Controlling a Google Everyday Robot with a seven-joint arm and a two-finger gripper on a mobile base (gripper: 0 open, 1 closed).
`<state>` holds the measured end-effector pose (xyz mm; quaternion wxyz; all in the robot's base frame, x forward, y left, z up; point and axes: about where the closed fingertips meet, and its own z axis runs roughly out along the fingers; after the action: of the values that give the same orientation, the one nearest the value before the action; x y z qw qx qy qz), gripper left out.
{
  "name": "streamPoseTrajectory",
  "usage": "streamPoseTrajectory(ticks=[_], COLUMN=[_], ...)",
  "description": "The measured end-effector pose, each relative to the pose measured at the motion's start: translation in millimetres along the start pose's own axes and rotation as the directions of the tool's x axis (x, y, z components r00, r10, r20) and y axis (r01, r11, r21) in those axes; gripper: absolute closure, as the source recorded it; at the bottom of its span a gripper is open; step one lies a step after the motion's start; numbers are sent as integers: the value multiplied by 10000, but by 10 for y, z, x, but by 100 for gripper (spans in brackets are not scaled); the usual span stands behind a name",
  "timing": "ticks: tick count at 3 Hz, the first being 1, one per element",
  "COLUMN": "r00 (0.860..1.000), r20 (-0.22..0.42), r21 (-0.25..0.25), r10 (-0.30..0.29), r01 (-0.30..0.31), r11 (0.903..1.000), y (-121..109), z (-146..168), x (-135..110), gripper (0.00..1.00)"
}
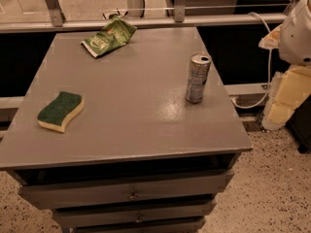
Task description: Pick green jalapeno chip bag
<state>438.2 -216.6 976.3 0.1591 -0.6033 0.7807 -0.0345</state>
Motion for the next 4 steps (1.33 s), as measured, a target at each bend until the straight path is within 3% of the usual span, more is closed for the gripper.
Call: streamPoseTrajectory(ticks=[1,2,4], r00=[10000,9969,9762], r20=[65,699,1957], r21=[28,271,798], r10=[-31,-357,-934], r01=[31,339,790], r11=[10000,9991,9937], y=[-22,-258,-838], z=[21,235,504], x=[-31,-371,-1250], gripper=[0,0,0])
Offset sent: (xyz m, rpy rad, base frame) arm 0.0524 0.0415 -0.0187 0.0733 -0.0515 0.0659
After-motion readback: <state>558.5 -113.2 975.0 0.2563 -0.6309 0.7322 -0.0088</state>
